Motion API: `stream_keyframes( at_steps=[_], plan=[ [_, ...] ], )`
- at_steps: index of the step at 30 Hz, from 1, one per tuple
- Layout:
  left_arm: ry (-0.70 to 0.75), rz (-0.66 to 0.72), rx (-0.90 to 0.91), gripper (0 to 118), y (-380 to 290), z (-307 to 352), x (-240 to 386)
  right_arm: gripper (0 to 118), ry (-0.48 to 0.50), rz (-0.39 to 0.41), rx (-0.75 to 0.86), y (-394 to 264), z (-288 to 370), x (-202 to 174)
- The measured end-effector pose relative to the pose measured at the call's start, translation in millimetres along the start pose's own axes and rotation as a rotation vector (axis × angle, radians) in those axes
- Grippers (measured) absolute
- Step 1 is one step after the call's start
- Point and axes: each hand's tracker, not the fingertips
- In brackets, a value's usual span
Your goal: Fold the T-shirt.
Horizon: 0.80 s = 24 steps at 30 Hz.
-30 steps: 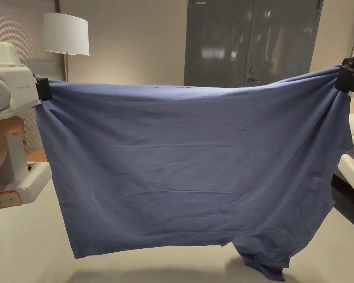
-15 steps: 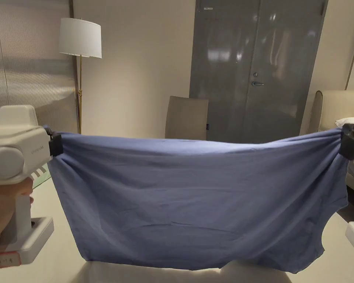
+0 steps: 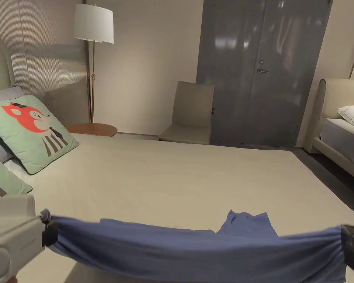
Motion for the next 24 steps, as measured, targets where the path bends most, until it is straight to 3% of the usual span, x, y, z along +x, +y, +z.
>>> stream_keyframes(
  at_steps=[9,14,21,23,24],
  plan=[
    [-0.004,-0.045,-0.289,3,-120,9,-28,4,0.001,-0.077,-0.352,-109,33,3],
    [0.008,-0.074,-0.427,3,-164,-3,-35,4,-0.019,-0.06,-0.544,-160,22,6],
    [0.013,-0.048,-0.46,3,-181,-11,-42,4,-0.028,-0.044,-0.616,-196,19,7],
    [0.024,-0.063,-0.452,11,-179,-8,-39,5,-0.037,-0.05,-0.601,-198,20,6],
    [0.036,-0.078,-0.443,25,-178,-5,-38,10,-0.041,-0.054,-0.594,-195,21,5]
  ],
)
